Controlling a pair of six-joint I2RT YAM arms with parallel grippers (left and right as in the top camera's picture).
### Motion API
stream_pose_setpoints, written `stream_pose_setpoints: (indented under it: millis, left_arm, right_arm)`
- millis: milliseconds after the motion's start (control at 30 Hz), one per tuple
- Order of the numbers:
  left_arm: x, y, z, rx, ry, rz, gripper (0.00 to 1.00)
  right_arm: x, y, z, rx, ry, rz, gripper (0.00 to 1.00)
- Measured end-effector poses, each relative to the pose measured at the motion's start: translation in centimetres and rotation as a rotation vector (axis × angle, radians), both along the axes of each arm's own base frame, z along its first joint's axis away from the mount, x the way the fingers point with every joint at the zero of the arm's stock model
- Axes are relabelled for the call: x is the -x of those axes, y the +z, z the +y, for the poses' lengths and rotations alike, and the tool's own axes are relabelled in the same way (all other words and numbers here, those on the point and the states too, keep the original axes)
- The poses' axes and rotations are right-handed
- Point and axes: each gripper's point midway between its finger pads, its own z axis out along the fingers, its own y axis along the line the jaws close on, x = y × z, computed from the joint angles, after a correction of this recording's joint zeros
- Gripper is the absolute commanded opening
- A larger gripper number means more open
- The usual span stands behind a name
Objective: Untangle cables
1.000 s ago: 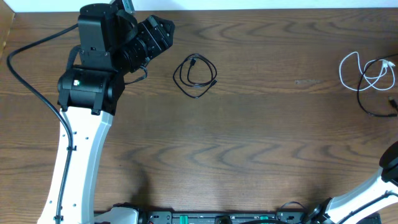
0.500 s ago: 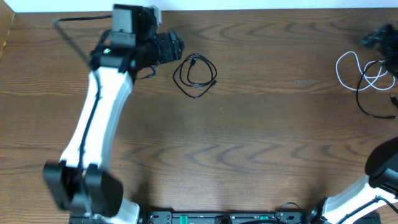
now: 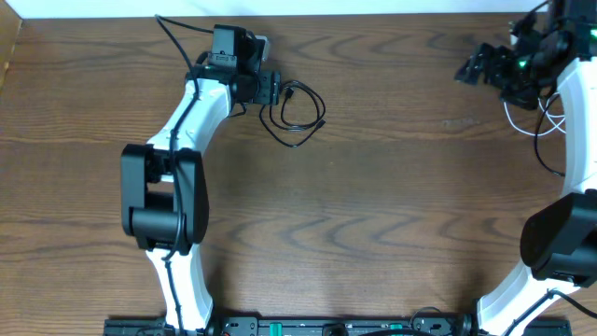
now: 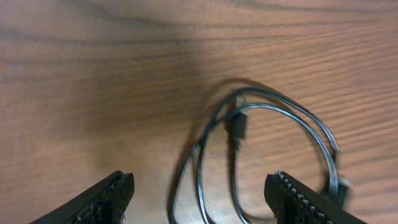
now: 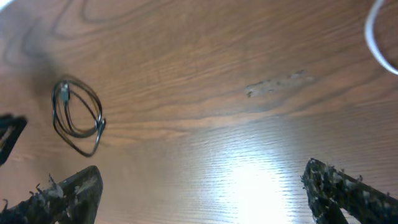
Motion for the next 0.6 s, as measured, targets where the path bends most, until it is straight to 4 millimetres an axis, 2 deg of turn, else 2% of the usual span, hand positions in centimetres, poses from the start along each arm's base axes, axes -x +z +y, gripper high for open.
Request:
stream_pose_setpoints:
  millis: [100, 267, 333, 433, 533, 567, 600]
  left_arm:
    - [-0.5, -2.5, 0.0, -0.048, -0.068, -0.009, 0.73]
    - [-0.4, -6.0, 0.0, -0.09, -0.133, 0.018, 0.72]
    - [-0.5, -5.9, 0.0, -0.091, -0.139, 0.012, 0.72]
    - [-0.4, -6.0, -0.1, -0.092, -0.142, 0.013, 0.64]
    - [-0.2, -6.1, -0.3, -0.08, -0.123, 0.029, 0.52]
    - [-0.1, -6.2, -0.4, -0.077, -0.118, 0.036, 0.5]
    - [0.0, -6.2, -0.4, -0.073, -0.113, 0.044, 0.44]
  right_arm:
    - [0.4, -0.2, 1.1, 0.017, 0.045, 0.014, 0.99]
    - [1.2, -0.6, 1.0, 0.04, 0.056, 0.045, 0.99]
    - [1.3, -0.6, 0.9, 0.044, 0.055, 0.052, 0.99]
    - [1.7, -0.8, 0.8, 0.055, 0.059, 0.071, 0.99]
    - [2.0, -1.0, 0.6, 0.072, 0.058, 0.083, 0.99]
    - [2.0, -1.0, 0.7, 0.076, 0.058, 0.083, 0.99]
    - [2.0, -1.0, 0.8, 0.08, 0.062, 0.084, 0.99]
